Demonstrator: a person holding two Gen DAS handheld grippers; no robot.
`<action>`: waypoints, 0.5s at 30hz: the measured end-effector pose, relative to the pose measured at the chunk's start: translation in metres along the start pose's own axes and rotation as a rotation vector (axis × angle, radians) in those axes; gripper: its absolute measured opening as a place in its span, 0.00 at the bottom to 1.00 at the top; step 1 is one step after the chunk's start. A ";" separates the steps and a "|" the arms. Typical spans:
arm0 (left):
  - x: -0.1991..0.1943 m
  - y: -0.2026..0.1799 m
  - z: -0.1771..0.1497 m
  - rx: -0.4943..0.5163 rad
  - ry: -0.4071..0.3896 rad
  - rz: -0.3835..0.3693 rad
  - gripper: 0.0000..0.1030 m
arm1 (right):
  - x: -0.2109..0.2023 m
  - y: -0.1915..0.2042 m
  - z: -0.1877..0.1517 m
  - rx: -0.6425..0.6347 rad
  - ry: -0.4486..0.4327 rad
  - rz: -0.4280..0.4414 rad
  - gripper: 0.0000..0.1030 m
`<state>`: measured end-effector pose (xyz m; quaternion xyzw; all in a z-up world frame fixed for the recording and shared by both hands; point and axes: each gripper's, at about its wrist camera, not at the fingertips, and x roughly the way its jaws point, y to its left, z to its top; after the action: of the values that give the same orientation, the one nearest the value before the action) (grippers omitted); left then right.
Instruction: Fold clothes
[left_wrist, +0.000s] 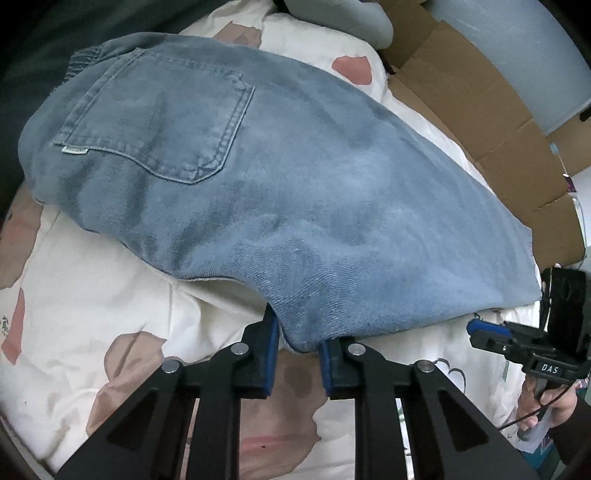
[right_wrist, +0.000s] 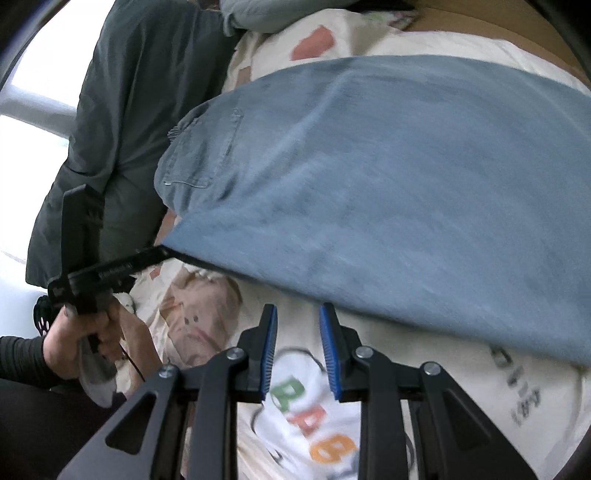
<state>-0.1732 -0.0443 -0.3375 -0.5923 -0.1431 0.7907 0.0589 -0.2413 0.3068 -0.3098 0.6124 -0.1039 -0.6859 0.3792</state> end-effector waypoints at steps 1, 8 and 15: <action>-0.001 0.000 0.001 0.001 -0.001 -0.003 0.18 | -0.005 -0.005 -0.005 0.013 -0.006 -0.004 0.22; -0.008 -0.002 0.004 0.004 -0.007 -0.014 0.17 | -0.054 -0.052 -0.034 0.151 -0.099 -0.024 0.32; -0.012 -0.004 0.012 -0.010 -0.011 -0.025 0.17 | -0.101 -0.107 -0.059 0.313 -0.228 -0.053 0.45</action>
<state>-0.1817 -0.0456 -0.3217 -0.5865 -0.1547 0.7924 0.0653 -0.2332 0.4649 -0.3107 0.5845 -0.2355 -0.7361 0.2470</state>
